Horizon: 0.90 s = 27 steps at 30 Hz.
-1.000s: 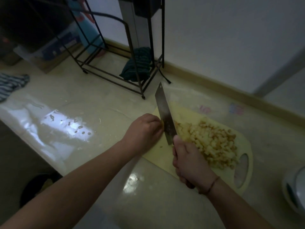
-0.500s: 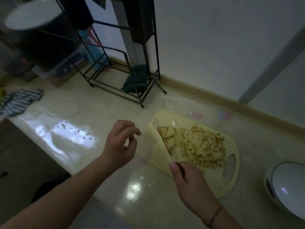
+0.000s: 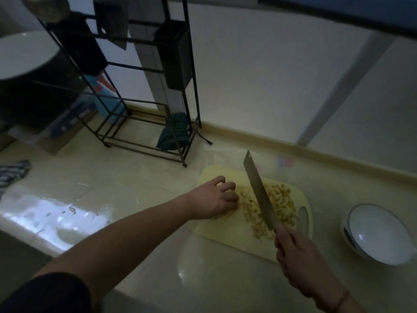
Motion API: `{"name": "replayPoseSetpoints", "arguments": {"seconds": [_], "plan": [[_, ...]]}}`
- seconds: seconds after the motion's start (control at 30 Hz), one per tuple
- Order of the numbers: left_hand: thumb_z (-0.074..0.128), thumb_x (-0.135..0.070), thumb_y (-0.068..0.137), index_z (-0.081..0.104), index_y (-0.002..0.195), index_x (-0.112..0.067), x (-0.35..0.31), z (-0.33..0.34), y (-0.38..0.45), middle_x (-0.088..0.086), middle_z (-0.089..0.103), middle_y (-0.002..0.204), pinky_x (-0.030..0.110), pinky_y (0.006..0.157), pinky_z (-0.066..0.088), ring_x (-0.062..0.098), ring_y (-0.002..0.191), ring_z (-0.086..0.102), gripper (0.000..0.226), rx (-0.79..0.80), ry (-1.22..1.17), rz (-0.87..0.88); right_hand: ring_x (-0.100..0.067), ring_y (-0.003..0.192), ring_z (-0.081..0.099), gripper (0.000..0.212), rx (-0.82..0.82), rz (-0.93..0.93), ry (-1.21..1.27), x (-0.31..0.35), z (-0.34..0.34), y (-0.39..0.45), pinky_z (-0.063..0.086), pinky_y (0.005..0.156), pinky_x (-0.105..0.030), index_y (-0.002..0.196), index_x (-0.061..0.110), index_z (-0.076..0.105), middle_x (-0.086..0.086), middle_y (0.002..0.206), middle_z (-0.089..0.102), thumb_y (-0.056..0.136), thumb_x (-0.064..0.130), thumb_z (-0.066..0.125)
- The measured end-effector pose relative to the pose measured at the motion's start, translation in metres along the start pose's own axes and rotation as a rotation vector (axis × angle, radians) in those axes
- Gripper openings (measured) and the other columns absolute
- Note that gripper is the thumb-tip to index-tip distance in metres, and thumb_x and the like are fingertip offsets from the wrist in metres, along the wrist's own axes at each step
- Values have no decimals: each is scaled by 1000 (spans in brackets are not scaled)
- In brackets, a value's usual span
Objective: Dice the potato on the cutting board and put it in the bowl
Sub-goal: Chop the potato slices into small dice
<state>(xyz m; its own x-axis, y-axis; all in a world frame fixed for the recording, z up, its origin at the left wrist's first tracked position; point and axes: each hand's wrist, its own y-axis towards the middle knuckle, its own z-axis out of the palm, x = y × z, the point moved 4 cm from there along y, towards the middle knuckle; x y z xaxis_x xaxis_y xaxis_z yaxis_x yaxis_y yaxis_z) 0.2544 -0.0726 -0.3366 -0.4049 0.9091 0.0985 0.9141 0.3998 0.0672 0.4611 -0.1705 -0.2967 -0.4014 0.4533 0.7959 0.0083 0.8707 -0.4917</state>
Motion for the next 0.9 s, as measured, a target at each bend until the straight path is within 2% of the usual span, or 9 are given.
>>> {"name": "replayPoseSetpoints", "arguments": {"seconds": [0.17, 0.37, 0.47, 0.57, 0.67, 0.73, 0.8, 0.87, 0.9], "plan": [[55, -23, 92, 69, 112, -19, 9, -4, 6, 0, 67, 103, 43, 94, 29, 28, 107, 52, 25, 26, 87, 107, -12, 37, 28, 45, -17, 51, 46, -5, 0, -11, 21, 39, -18, 68, 15, 47, 1, 48, 36, 97, 49, 41], [55, -31, 94, 67, 109, -17, 4, -5, 4, 0, 67, 96, 42, 93, 30, 26, 104, 54, 24, 9, 142, 82, -12, 36, 30, 45, 39, 23, 32, -2, 3, -10, 23, 37, -17, 69, 13, 47, 3, 45, 36, 96, 49, 42], [59, -42, 87, 67, 111, -18, -1, -6, -8, 0, 67, 100, 42, 92, 30, 26, 107, 54, 35, -33, 59, -117, -11, 36, 31, 46, 60, 5, 16, -4, 1, -8, 23, 36, -17, 69, 12, 48, 3, 46, 38, 95, 50, 43], [54, -49, 82, 69, 100, -19, -20, 1, -34, -3, 67, 91, 39, 86, 31, 25, 96, 56, 38, -108, -91, -419, -7, 37, 35, 48, 89, -52, -51, -8, 1, -8, 26, 38, -18, 69, 14, 49, 4, 46, 42, 91, 56, 39], [52, -53, 76, 70, 92, -22, -46, 15, -54, -5, 64, 82, 36, 79, 30, 24, 86, 57, 40, -72, -156, -723, -5, 41, 45, 53, 105, -184, -160, -11, 5, -12, 33, 47, -24, 67, 15, 50, 2, 49, 51, 82, 64, 36], [50, -56, 78, 72, 95, -24, -56, 21, -59, -6, 63, 84, 35, 77, 30, 23, 87, 56, 42, -25, -208, -875, -6, 50, 53, 52, 109, -280, -257, -15, 11, -15, 35, 51, -21, 64, 18, 50, 4, 56, 57, 81, 66, 36], [47, -59, 80, 72, 105, -24, -58, 20, -59, -4, 64, 92, 35, 79, 29, 24, 93, 55, 50, 9, -290, -940, -4, 58, 57, 50, 104, -327, -309, -20, 15, -17, 38, 55, -17, 64, 23, 50, 12, 61, 61, 80, 68, 34], [45, -61, 80, 69, 116, -22, -58, 12, -59, -1, 64, 102, 38, 84, 34, 26, 99, 54, 59, 16, -312, -950, -7, 61, 60, 55, 79, -340, -382, -25, 17, -19, 39, 55, -20, 69, 25, 49, 8, 59, 60, 80, 74, 29], [46, -58, 81, 69, 115, -19, -57, 6, -63, 1, 65, 103, 40, 83, 39, 28, 98, 56, 56, -32, -307, -954, -11, 64, 62, 57, 52, -348, -469, -25, 17, -20, 40, 56, -25, 72, 25, 48, 4, 60, 60, 82, 77, 25]]}}
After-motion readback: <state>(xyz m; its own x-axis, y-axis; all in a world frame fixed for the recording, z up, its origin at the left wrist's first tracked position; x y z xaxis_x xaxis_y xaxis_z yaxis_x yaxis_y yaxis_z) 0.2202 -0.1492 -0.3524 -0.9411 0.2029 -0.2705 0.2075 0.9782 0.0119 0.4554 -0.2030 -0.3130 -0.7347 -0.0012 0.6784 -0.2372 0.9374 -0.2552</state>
